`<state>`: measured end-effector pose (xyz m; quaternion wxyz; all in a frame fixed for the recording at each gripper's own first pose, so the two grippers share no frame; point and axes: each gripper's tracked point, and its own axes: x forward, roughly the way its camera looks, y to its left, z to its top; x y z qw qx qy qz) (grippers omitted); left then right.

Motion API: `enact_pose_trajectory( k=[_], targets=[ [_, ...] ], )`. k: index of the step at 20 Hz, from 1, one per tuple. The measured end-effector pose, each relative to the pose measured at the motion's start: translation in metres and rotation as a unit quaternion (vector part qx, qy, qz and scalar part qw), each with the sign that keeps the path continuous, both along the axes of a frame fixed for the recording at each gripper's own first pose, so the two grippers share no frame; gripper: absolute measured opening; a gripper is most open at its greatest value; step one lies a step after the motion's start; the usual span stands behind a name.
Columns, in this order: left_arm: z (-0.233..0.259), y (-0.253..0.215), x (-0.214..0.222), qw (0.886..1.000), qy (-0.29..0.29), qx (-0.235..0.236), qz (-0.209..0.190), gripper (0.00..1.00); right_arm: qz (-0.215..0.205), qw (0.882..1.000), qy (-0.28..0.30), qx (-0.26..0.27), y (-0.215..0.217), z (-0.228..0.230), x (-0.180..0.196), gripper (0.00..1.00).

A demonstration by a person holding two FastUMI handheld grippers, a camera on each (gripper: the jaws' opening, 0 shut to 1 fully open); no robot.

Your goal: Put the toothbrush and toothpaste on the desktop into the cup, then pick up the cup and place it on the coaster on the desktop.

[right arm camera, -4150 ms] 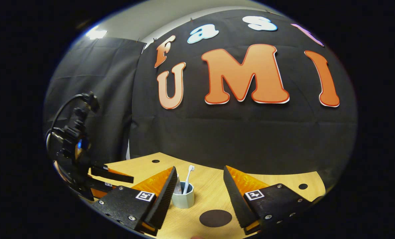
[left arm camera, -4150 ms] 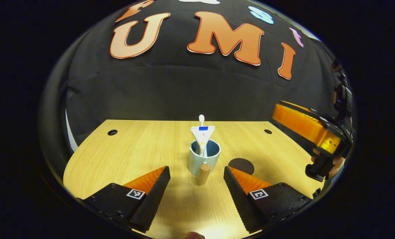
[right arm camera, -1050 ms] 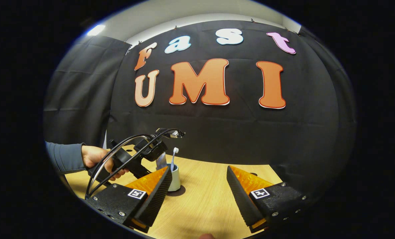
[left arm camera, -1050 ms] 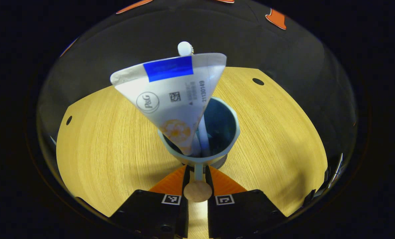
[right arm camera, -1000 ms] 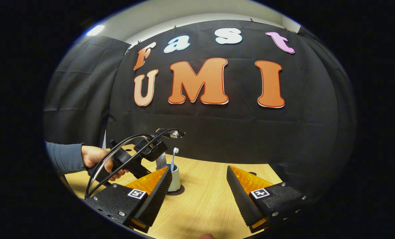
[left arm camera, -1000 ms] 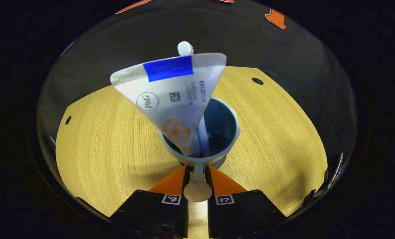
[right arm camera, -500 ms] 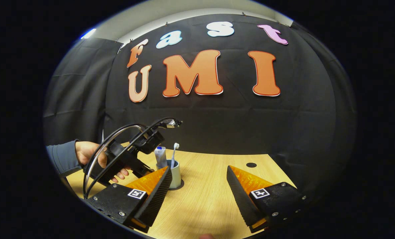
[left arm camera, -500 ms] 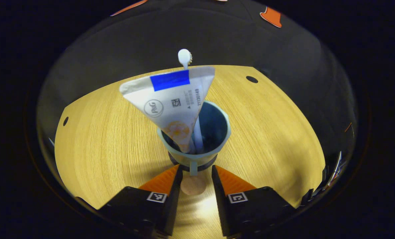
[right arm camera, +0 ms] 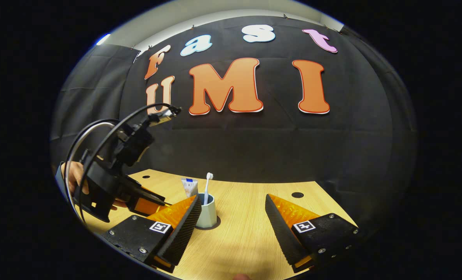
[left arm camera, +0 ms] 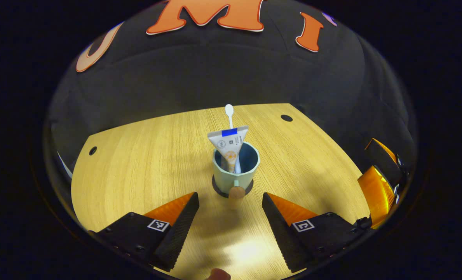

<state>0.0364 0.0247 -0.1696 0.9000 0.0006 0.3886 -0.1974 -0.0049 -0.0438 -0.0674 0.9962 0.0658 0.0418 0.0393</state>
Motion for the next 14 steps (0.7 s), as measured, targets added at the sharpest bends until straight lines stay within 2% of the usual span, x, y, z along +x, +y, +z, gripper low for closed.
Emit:
enact_pose_trajectory(
  k=[5, 8, 10, 14],
  targets=[
    [0.023, 0.041, 0.000, 0.995, -0.098, 0.026, 0.020, 0.98, -0.025, 0.999, -0.031, 0.002, 0.011, 0.027, 0.004, 0.98],
    [0.037, 0.064, 0.000, 0.986, -0.155, 0.046, 0.039, 0.97, -0.034, 0.998, -0.046, -0.013, 0.019, 0.035, 0.006, 0.98],
    [0.050, 0.077, 0.001, 0.978, -0.198, 0.039, 0.058, 0.97, -0.027, 0.998, -0.052, -0.007, 0.029, 0.042, 0.007, 0.98],
    [0.085, 0.118, -0.005, 0.954, -0.279, 0.039, 0.103, 0.99, -0.026, 0.997, -0.067, -0.011, 0.044, 0.054, 0.019, 0.98]
  ],
)
